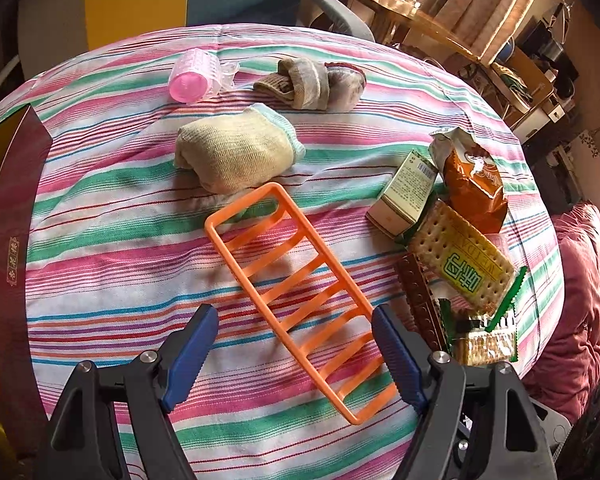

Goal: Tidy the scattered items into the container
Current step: 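Grasp the orange rack with the left tool while the right tool grasps the brown strip, then carry the orange rack and brown strip with both tools over the gold tray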

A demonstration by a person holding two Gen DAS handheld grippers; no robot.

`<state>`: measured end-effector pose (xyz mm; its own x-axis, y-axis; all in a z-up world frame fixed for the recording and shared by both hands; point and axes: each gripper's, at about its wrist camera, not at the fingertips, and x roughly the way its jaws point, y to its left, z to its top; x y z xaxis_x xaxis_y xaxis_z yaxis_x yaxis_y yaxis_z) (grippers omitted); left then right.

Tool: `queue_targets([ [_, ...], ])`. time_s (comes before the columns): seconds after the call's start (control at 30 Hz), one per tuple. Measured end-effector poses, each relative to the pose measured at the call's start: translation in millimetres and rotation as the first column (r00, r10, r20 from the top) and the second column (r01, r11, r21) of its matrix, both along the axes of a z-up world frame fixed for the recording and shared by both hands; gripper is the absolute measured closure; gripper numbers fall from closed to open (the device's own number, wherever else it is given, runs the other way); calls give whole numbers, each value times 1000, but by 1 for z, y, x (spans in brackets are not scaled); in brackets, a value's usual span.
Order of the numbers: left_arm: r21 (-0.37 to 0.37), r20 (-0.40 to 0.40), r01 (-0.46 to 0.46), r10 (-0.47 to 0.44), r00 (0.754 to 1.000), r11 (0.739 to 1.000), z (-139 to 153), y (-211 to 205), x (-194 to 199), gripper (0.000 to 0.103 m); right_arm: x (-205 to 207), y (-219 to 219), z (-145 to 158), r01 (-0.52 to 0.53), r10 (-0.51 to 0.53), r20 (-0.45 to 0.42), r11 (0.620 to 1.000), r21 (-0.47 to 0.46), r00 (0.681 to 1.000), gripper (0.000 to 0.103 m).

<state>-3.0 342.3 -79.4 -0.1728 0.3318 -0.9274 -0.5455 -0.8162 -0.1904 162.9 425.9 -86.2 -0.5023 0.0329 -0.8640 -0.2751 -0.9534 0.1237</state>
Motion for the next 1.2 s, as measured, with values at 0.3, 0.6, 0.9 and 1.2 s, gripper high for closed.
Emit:
queue_targets([
  [0.3,-85,-57,45,-50,997,995,-14,12,3,34,-2,1,-1,5,-5,-9,1000,-2,1000,82],
  [0.6,-20,-14,92,-92,996,996,-12,-21,-14,73,-11,-7,0,-26,26,-7,1000,0,1000,79],
  [0.9,21,-15,160,-159,987,987,-4,-44,-20,74,-22,-17,0,-52,52,-15,998,-43,999,79],
  [1.2,67,-51,153,-150,987,986,5,-41,1,68,-23,-16,-1,-34,32,-25,996,-79,999,69],
])
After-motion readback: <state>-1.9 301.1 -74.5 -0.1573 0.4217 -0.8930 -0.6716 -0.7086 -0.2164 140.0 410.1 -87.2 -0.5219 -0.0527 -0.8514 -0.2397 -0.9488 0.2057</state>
